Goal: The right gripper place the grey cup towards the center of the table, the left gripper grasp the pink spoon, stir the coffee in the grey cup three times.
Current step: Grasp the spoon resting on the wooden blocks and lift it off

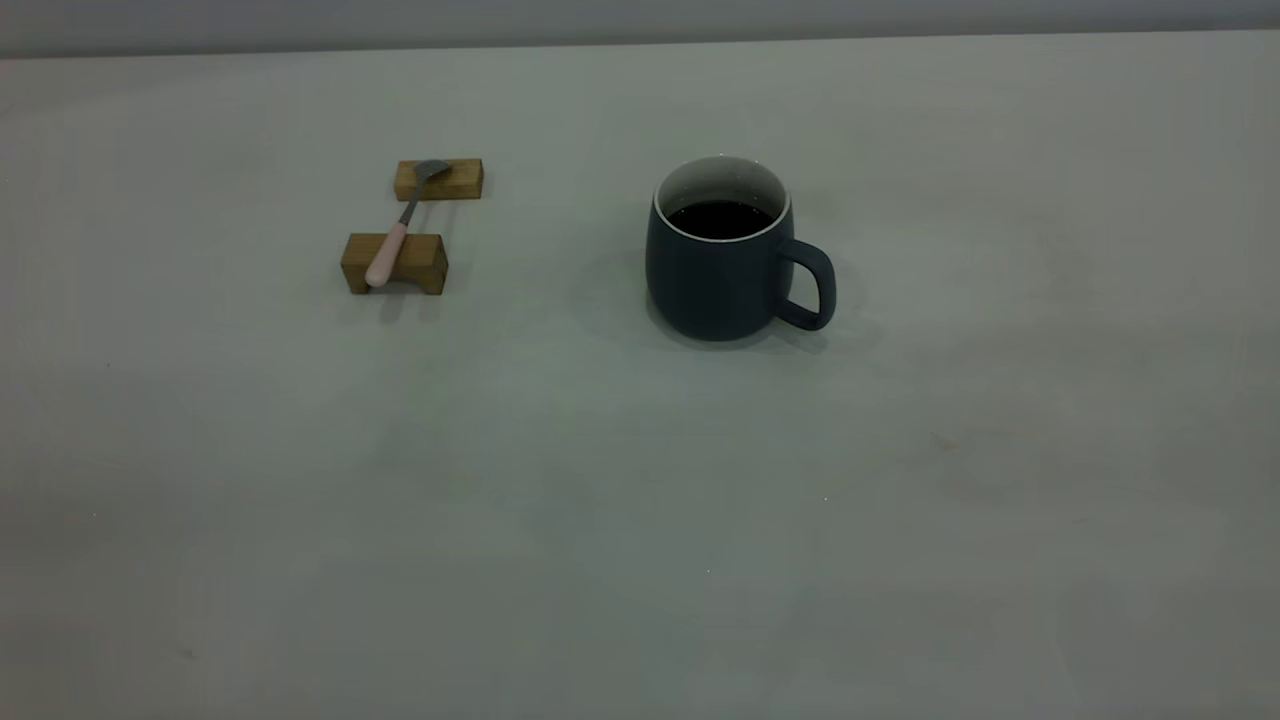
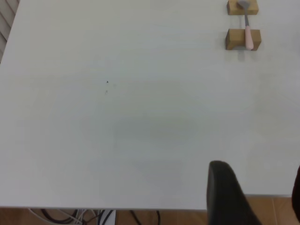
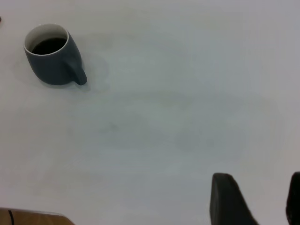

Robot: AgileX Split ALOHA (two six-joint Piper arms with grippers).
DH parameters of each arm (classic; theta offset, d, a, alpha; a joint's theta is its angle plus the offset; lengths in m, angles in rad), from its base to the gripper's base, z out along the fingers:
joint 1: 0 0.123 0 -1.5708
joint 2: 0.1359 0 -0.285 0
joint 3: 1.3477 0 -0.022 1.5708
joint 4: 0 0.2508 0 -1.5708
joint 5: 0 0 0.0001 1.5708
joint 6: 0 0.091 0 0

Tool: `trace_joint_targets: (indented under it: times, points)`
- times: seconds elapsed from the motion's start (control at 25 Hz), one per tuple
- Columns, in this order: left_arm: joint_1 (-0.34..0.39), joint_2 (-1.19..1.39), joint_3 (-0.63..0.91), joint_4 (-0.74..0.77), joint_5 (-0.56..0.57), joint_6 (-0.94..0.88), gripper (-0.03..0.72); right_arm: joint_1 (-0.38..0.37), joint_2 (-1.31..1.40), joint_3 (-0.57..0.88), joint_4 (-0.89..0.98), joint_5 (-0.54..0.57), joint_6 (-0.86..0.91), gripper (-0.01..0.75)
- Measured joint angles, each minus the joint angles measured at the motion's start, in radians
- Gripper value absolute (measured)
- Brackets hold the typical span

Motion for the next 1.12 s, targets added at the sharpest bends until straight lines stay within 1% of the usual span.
trace_joint_targets:
  times: [0.16,0.32,0.4,0.48,0.64,0.8,0.92,1.12]
  points:
    - [0.0,0.044,-0.018,0.01,-0.007,-0.031,0.428,0.0,0.0,0.0,0.0,0.0,0.0,0.299]
    - [0.0,0.259,-0.092,0.016,-0.059,-0.065,0.484,0.0,0.0,0.0,0.0,0.0,0.0,0.267]
    - [0.0,0.408,-0.126,0.032,-0.115,-0.079,0.525,0.0,0.0,0.0,0.0,0.0,0.0,0.252]
    - [0.0,0.554,-0.16,0.044,-0.183,-0.096,0.549,0.0,0.0,0.0,0.0,0.0,0.0,0.244]
    - [0.0,0.861,-0.238,0.047,-0.327,-0.128,0.565,0.0,0.0,0.0,0.0,0.0,0.0,0.243]
    - [-0.003,1.156,-0.337,0.037,-0.406,-0.133,0.588,0.0,0.0,0.0,0.0,0.0,0.0,0.243]
    - [-0.025,1.344,-0.408,0.037,-0.451,-0.139,0.611,0.0,0.0,0.0,0.0,0.0,0.0,0.243]
    - [-0.109,1.616,-0.534,0.037,-0.514,-0.159,0.626,0.0,0.0,0.0,0.0,0.0,0.0,0.243]
